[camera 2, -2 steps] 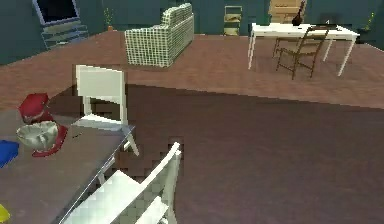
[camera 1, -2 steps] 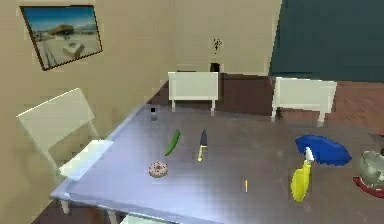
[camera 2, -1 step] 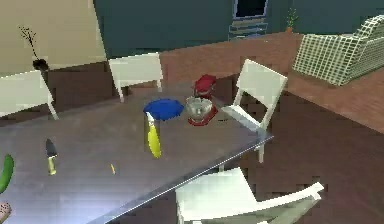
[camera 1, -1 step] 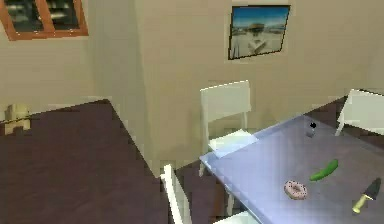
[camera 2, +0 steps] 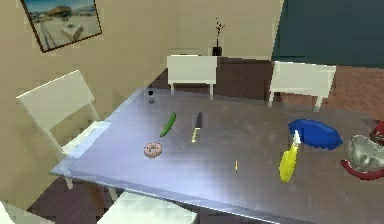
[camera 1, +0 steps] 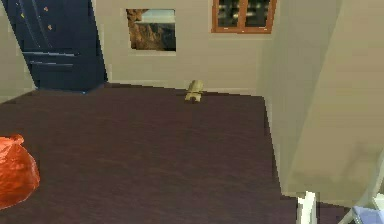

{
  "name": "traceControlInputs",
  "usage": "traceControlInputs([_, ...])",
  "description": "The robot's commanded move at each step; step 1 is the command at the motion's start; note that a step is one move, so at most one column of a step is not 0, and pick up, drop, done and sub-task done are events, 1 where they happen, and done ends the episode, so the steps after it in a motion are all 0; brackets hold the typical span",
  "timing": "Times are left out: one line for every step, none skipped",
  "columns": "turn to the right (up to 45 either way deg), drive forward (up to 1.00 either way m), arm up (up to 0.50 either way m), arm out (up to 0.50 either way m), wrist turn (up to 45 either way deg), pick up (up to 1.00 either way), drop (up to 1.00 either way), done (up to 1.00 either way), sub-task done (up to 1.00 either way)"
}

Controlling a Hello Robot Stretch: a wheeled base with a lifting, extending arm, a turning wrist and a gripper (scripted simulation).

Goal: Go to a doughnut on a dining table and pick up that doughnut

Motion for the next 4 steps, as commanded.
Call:
traceControlInputs([-9.0, 0.00, 0.00, 0.00, 0.0, 0.00, 0.00, 0.00, 0.00])
traceControlInputs([0.0, 0.00, 0.50, 0.00, 0.0, 0.00, 0.00, 0.00, 0.00])
traceControlInputs([0.0, 0.00, 0.28, 0.00, 0.0, 0.00, 0.00, 0.00, 0.00])
traceControlInputs([0.0, 0.00, 0.00, 0.46, 0.0, 0.00, 0.00, 0.00, 0.00])
